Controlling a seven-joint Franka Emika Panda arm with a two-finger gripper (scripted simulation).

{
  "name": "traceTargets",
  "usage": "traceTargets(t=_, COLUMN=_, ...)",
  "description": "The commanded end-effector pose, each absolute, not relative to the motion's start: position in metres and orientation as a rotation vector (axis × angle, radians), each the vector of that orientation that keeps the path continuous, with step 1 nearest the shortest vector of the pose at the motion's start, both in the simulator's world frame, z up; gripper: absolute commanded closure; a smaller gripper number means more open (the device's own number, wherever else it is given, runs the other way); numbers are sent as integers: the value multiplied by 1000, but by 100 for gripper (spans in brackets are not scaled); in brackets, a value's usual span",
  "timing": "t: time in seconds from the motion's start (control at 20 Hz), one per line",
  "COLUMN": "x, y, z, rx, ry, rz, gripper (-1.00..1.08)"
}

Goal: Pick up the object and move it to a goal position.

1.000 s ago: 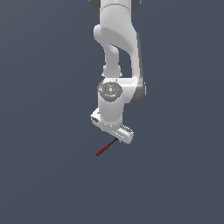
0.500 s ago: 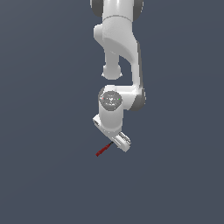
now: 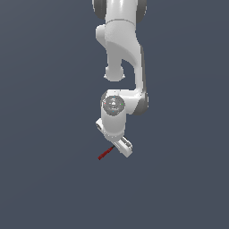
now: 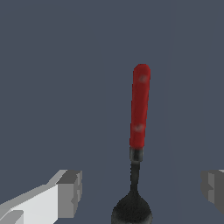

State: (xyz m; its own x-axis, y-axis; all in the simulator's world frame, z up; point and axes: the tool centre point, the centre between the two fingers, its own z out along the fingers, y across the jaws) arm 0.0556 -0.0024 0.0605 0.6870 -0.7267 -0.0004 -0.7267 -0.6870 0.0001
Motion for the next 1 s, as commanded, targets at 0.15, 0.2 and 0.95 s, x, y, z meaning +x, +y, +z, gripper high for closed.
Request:
traceTargets(t=0.15, x=55, y=-3, z=48, rx=-2884, ry=1245, rz=1, gripper=-92)
traceTargets(t=0.2, x=55, y=-2, z=43, rx=-2884, ry=1245, rz=1, gripper=-92)
traceTargets(t=0.95, x=56, y=-3, z=10, rx=-2882, ry=1250, rz=0, gripper=108)
